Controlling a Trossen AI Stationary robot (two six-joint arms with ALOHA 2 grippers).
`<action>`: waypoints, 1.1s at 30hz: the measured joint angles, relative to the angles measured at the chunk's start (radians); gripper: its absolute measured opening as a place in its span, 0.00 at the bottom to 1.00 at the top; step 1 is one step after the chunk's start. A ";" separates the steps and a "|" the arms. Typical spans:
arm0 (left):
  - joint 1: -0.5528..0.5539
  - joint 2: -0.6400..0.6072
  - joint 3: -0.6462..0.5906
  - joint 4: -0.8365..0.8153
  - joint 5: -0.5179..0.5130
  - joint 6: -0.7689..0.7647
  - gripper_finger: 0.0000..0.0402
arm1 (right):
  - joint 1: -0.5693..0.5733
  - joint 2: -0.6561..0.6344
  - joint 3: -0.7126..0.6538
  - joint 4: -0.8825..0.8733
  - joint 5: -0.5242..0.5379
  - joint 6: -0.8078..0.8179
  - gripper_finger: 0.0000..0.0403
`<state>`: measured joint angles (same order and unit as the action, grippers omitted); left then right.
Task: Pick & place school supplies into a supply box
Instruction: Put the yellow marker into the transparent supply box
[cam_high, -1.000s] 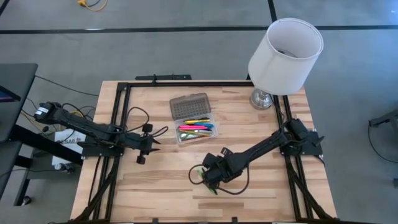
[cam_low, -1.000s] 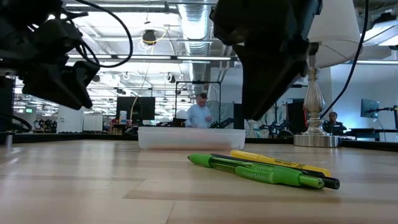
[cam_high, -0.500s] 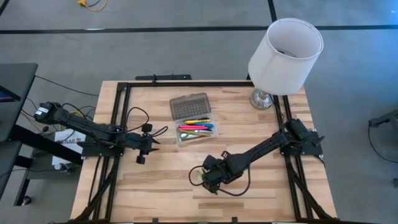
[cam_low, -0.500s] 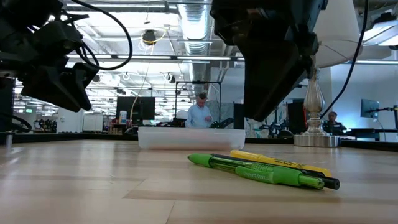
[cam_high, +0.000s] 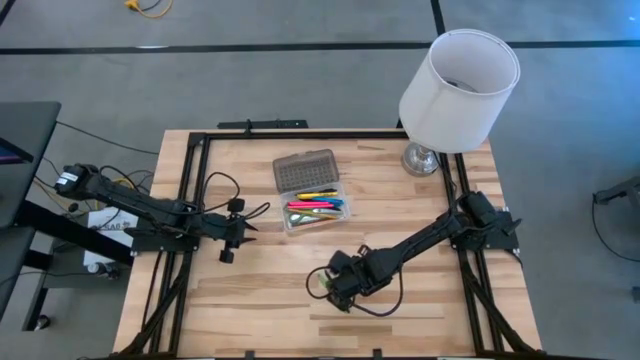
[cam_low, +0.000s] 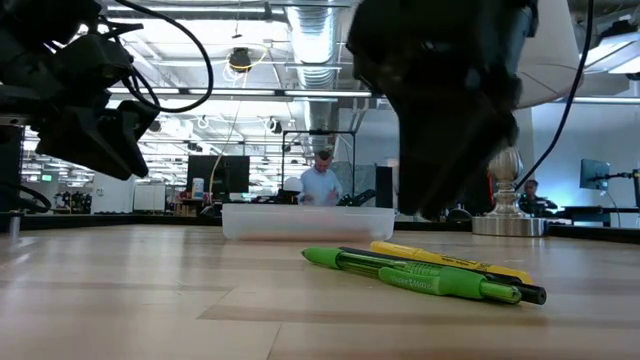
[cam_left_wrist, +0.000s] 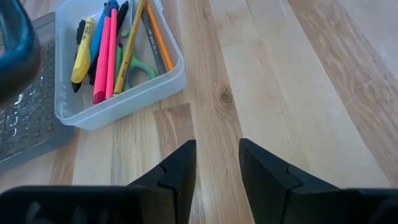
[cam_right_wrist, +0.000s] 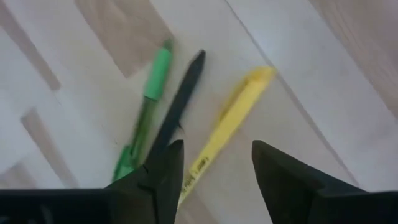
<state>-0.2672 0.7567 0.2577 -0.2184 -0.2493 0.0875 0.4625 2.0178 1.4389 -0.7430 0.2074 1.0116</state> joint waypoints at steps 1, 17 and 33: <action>0.000 0.000 0.000 0.000 0.000 0.000 0.29 | 0.000 0.000 -0.007 0.000 -0.009 0.011 0.46; 0.000 0.000 0.000 0.003 -0.001 0.007 0.29 | -0.009 0.000 -0.082 0.107 -0.033 0.001 0.46; 0.000 0.000 0.000 0.007 -0.001 0.014 0.29 | -0.020 -0.004 -0.148 0.149 -0.037 0.036 0.39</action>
<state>-0.2669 0.7567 0.2581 -0.2113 -0.2504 0.1015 0.4423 2.0142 1.2906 -0.5939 0.1708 1.0473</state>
